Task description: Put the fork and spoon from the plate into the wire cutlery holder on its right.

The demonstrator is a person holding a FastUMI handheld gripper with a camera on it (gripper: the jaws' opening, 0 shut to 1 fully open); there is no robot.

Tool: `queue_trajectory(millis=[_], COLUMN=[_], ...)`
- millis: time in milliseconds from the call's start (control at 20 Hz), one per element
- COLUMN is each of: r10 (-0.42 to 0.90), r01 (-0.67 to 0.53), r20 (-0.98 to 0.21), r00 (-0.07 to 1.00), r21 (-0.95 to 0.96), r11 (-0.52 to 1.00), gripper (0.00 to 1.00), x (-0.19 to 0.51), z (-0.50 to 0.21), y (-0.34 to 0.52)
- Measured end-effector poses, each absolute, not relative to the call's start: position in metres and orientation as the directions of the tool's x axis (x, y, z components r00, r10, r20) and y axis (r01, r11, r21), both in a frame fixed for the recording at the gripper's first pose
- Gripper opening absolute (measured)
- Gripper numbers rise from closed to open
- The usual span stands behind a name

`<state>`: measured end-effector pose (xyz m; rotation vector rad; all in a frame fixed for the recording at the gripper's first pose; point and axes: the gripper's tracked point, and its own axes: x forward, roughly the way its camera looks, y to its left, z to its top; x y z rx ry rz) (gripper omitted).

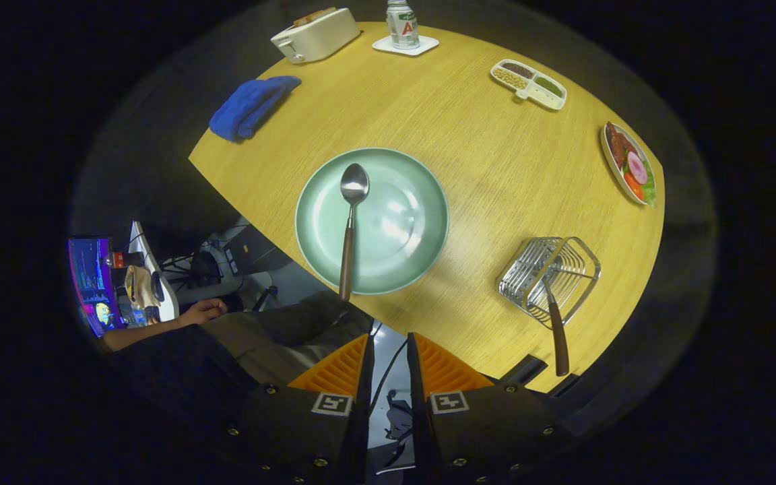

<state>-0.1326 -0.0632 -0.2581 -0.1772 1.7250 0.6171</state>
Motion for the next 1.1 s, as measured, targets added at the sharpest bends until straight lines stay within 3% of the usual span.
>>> queue_trajectory(millis=[400, 1100], r10=[0.268, 0.174], r01=[-0.389, -0.39], r20=[-0.923, -0.939], r00=[-0.275, -0.295], r21=[0.362, 0.285], r11=[0.847, 0.875], gripper=[0.28, 0.28], x=[-0.137, -0.149], z=[-0.282, -0.354], y=[-0.003, 0.025])
